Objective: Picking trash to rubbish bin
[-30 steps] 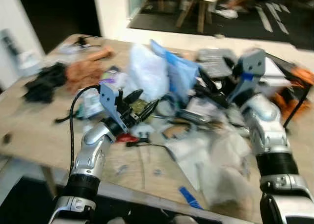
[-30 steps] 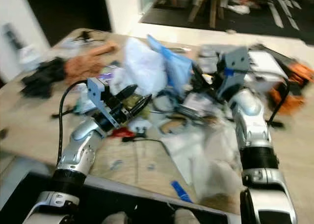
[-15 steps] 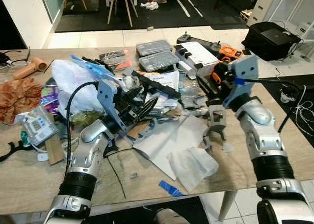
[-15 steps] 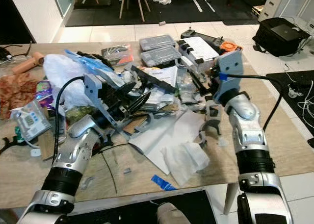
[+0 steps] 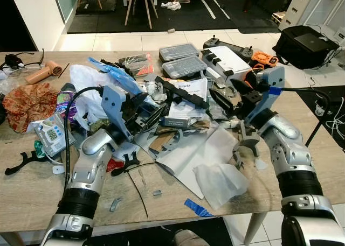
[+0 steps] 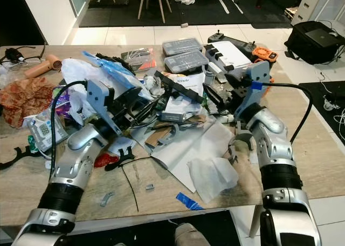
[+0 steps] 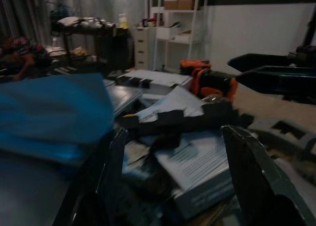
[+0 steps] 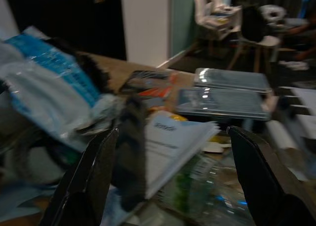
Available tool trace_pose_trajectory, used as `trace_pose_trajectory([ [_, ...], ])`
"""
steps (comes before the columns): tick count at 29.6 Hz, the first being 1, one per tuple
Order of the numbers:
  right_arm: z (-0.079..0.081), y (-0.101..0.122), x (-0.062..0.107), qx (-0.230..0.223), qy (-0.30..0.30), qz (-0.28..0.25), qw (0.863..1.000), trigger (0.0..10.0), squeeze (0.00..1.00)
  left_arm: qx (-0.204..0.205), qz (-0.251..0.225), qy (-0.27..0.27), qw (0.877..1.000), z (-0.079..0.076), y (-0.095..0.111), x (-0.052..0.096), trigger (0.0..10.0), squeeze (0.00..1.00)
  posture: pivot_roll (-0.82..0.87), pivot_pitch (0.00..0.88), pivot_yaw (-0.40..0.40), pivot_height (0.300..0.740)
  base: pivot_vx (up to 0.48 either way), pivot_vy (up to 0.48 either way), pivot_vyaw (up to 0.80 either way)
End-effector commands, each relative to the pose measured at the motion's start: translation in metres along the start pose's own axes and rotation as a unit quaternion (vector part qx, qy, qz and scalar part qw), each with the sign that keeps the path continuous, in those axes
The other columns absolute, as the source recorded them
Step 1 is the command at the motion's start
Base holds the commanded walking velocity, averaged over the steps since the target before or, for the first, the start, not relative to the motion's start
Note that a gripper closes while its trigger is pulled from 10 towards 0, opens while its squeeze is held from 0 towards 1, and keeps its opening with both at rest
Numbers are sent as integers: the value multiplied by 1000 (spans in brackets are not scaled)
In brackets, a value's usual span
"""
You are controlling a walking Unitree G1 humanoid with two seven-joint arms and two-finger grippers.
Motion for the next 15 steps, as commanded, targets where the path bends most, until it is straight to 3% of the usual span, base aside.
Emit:
trace_pose_trajectory([
  [1,9,-11,-3,0,44,36,998,10000,0,-5,13,-5,1000,0,-2,7,10000,0,-42,0,-28,740,0,0,0],
  [6,13,-14,-6,10,69,54,996,10000,0,-8,15,-13,1000,-1,-1,9,10000,0,-36,0,-29,740,0,0,0],
  [9,14,-20,-6,45,81,86,992,10000,0,-12,20,-40,999,-6,1,11,10000,0,-29,0,-26,740,0,0,0],
  [15,0,-20,-7,63,39,91,993,10000,0,-10,26,-68,997,-12,3,15,10000,0,-21,0,-22,740,0,0,0],
])
Point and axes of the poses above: a point about 5 cm out from each wrist's last joint towards the gripper, its own x axis pointing back from the gripper into the wrist, its own y axis along the axis of the wrist's last joint, z = x × y, the point moved 1 cm from there along -x, pointing out of the wrist towards the gripper, and after that the axes turned 8 degrees about -x, right-handed, at the moved point
